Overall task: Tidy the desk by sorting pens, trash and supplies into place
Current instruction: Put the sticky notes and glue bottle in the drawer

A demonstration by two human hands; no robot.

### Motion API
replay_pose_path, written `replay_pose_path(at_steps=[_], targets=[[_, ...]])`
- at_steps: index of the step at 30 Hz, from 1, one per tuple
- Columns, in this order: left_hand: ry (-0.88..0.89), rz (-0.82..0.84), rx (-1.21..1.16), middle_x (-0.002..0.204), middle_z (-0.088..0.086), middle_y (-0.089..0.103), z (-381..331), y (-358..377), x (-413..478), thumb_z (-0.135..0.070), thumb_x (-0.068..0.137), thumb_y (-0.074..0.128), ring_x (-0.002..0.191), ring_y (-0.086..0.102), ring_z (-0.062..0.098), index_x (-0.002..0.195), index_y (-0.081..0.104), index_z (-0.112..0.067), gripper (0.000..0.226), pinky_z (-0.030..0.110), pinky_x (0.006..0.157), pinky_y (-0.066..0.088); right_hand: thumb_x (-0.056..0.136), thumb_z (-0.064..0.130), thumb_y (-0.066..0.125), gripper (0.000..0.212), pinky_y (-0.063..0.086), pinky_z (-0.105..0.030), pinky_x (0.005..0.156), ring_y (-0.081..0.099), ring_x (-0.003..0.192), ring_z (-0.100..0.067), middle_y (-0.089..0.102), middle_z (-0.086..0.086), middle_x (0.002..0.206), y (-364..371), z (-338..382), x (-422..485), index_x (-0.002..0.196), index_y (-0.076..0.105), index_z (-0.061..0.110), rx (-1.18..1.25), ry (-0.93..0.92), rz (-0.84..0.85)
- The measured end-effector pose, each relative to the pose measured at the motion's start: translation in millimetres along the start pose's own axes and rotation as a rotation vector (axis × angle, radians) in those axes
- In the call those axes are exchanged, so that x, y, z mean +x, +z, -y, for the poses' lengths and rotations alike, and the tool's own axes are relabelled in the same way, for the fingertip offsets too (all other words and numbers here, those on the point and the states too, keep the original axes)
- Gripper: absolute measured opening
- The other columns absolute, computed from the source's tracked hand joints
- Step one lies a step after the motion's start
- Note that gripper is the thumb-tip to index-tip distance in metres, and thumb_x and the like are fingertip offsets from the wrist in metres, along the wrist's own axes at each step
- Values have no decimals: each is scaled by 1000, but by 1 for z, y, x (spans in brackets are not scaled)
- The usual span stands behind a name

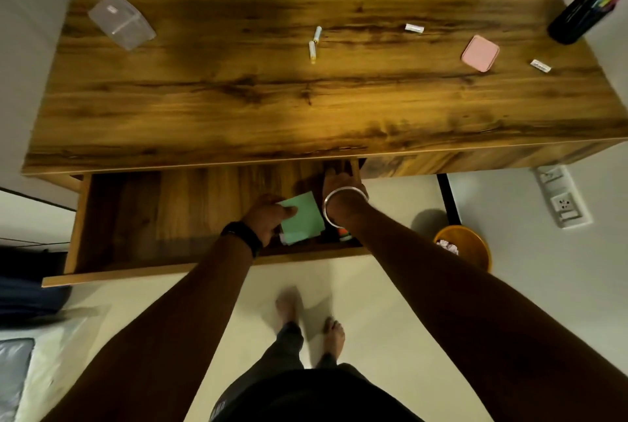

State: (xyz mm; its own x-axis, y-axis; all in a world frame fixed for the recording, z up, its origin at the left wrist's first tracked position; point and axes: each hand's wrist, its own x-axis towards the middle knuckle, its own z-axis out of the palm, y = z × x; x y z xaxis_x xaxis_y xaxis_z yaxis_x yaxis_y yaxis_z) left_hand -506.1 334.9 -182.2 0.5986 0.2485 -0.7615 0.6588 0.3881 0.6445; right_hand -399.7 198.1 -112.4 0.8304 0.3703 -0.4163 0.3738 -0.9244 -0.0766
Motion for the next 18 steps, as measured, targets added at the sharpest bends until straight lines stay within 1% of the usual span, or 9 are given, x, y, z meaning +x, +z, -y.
replay_pose_path(at_steps=[2, 3, 5, 7, 10, 12, 14, 16, 18], targets=[[48, -20, 178, 117, 26, 70, 5, 9, 8, -2, 92, 75, 105, 70, 40, 119, 60, 5, 32, 45, 77, 61, 99, 14, 50, 30, 53, -45, 90, 62, 120, -34, 64, -12, 129, 7, 0, 0, 128, 55, 12, -19, 28, -12], [86, -45, 298, 118, 26, 69, 8, 13, 14, -3, 91, 75, 107, 69, 41, 119, 63, 4, 31, 46, 80, 60, 100, 13, 47, 30, 53, -46, 90, 62, 119, -35, 64, -12, 129, 10, 0, 1, 128, 55, 10, -32, 31, -21], [149, -85, 602, 133, 21, 64, 13, 17, 26, -9, 89, 78, 120, 64, 40, 131, 64, -5, 44, 50, 94, 58, 99, 12, 49, 31, 53, -46, 90, 63, 119, -34, 64, -12, 129, 13, 1, 1, 130, 55, 8, -73, 19, -14], [184, -82, 881, 147, 18, 55, 20, 16, 37, -17, 86, 82, 131, 57, 39, 145, 57, -14, 64, 51, 106, 51, 96, 10, 57, 32, 55, -45, 87, 64, 117, -33, 64, -10, 127, 16, 4, 0, 128, 58, 9, -143, -2, 25], [250, -63, 937, 144, 17, 60, 35, 21, 53, -16, 76, 89, 129, 59, 40, 150, 51, -17, 83, 53, 103, 52, 90, 11, 68, 31, 56, -41, 79, 67, 110, -29, 66, -7, 121, 22, 6, 0, 121, 65, 13, -264, -10, 103], [278, -70, 1000, 139, 15, 63, 45, 27, 62, -19, 73, 88, 125, 61, 39, 147, 52, -19, 82, 53, 104, 50, 88, 12, 72, 37, 55, -41, 78, 66, 110, -29, 64, -6, 122, 22, 6, -1, 124, 63, 13, -267, -14, 121], [292, -72, 1096, 136, 12, 64, 53, 32, 71, -31, 73, 85, 121, 61, 38, 143, 51, -23, 79, 52, 105, 47, 88, 14, 72, 39, 54, -40, 81, 64, 113, -30, 63, -8, 124, 21, 3, 0, 125, 61, 11, -212, -12, 120], [294, -60, 1101, 131, 9, 66, 62, 31, 83, -41, 67, 82, 116, 63, 37, 144, 46, -31, 85, 52, 100, 51, 88, 18, 71, 33, 54, -39, 80, 65, 112, -30, 66, -9, 122, 14, -1, 2, 120, 64, 11, -110, -25, 107], [288, -36, 1077, 132, 7, 66, 59, 28, 75, -43, 63, 82, 116, 64, 35, 144, 44, -39, 89, 51, 95, 56, 91, 26, 66, 29, 52, -38, 79, 65, 110, -33, 68, -13, 119, 5, -6, 9, 115, 67, 9, 6, -79, 122]])
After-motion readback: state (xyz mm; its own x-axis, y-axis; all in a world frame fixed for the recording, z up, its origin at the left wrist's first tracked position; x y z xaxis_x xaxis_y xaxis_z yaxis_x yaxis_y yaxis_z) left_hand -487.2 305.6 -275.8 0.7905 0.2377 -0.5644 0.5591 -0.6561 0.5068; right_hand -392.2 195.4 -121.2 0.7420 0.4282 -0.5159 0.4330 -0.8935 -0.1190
